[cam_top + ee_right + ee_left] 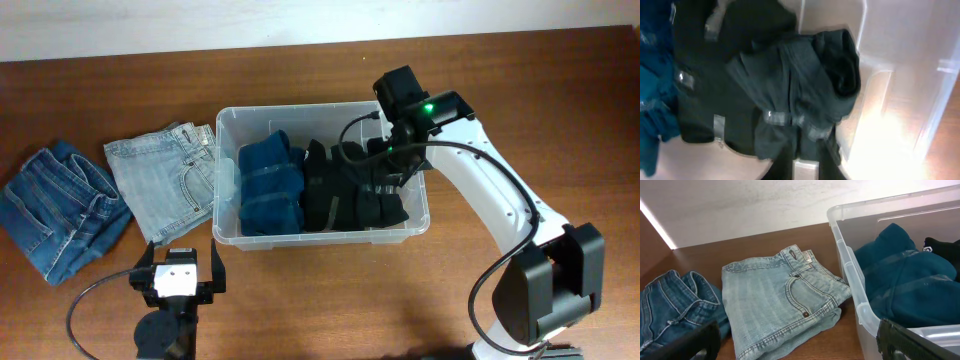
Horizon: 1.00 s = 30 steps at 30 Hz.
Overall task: Pack container
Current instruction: 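Lower the black garment onto the others and open the right gripper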
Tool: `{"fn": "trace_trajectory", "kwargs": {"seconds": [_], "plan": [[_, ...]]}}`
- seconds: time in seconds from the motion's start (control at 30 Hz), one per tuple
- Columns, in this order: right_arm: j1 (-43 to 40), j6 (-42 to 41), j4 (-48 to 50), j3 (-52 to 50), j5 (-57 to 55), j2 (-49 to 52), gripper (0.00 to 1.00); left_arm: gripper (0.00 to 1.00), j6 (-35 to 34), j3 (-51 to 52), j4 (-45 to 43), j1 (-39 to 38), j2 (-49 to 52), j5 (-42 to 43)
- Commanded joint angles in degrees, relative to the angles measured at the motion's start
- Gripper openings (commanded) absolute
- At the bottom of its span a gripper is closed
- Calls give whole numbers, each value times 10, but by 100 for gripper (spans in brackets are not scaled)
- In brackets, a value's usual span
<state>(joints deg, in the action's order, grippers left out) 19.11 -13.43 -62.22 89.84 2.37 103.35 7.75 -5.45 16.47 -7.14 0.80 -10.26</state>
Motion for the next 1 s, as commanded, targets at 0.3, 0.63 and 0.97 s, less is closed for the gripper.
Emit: {"fn": "trace_trajectory", "kwargs": {"seconds": [0.3, 0.63, 0.97], "plan": [[4, -1, 101, -59, -12, 39, 4, 100, 7, 3, -2, 3, -4, 6], [4, -1, 164, -106, -12, 58, 5, 100, 7, 3, -2, 3, -4, 6], [4, 42, 81, 16, -13, 16, 12, 100, 7, 3, -2, 3, -4, 6]]}}
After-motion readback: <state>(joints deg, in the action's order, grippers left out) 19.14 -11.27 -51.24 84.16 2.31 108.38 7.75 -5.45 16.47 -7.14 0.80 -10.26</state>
